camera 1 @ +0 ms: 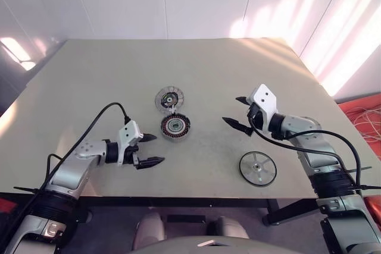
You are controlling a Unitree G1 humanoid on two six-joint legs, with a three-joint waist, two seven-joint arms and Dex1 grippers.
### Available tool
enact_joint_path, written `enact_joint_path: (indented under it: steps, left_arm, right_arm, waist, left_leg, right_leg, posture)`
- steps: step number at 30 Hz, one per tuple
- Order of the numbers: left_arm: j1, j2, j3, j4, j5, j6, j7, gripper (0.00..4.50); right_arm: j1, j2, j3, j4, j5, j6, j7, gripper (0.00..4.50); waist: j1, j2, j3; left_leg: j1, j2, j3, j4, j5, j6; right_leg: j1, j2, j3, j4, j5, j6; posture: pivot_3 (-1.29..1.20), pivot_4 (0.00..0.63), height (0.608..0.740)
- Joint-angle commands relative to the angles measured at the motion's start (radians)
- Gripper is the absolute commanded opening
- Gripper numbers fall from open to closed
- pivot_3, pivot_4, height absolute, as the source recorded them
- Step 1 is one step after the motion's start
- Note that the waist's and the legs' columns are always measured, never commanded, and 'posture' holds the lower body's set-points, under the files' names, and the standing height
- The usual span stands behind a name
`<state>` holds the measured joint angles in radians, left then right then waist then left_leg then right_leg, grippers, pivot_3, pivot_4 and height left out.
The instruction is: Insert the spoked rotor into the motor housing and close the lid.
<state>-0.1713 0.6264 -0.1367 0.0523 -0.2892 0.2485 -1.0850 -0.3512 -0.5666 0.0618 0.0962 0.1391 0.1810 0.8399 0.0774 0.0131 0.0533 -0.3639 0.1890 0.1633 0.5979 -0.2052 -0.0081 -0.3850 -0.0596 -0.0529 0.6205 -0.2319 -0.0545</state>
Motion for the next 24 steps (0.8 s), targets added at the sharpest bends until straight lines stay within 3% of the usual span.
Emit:
enact_joint_path:
  steps: [1, 10, 20, 24]
  left_arm:
    - [-0.017, -0.006, 0.038, 0.000, -0.010, -0.010, 0.018, 4.45]
    - [0.012, -0.046, 0.090, 0.047, -0.018, -0.047, 0.058, 4.45]
    - [0.000, -0.065, 0.103, 0.096, -0.012, -0.084, 0.063, 4.45]
    - [0.002, -0.062, 0.110, 0.092, -0.013, -0.082, 0.069, 4.50]
  right_arm:
    - [-0.037, 0.012, -0.015, -0.056, 0.036, -0.013, 0.013, 4.48]
    - [-0.130, 0.007, 0.089, -0.165, 0.065, 0.047, 0.166, 4.48]
    - [-0.354, 0.015, 0.345, 0.086, -0.131, -0.169, 0.390, 4.48]
    - [-0.446, 0.062, 0.396, 0.225, -0.179, -0.280, 0.442, 3.58]
  waist:
    - [-0.001, 0.000, 0.000]
    - [-0.004, 0.000, 0.000]
    - [-0.003, 0.000, 0.000]
    - [-0.006, 0.000, 0.000]
  left_leg:
    - [0.000, 0.000, 0.000, 0.000, 0.000, 0.000]
    - [0.001, 0.001, 0.000, 0.000, 0.000, 0.000]
    - [0.000, 0.000, 0.000, 0.000, 0.000, 0.000]
    - [-0.001, 0.001, 0.000, 0.000, 0.000, 0.000]
  right_leg:
    - [0.000, 0.000, 0.000, 0.000, 0.000, 0.000]
    - [0.000, 0.000, 0.000, 0.000, 0.000, 0.000]
    - [0.000, 0.000, 0.000, 0.001, 0.000, -0.001]
    - [-0.001, 0.000, 0.000, 0.002, 0.000, -0.001]
  posture:
    - [0.00, 0.000, 0.740]
    - [0.00, 0.000, 0.740]
    - [0.00, 0.000, 0.740]
    - [0.00, 0.000, 0.740]
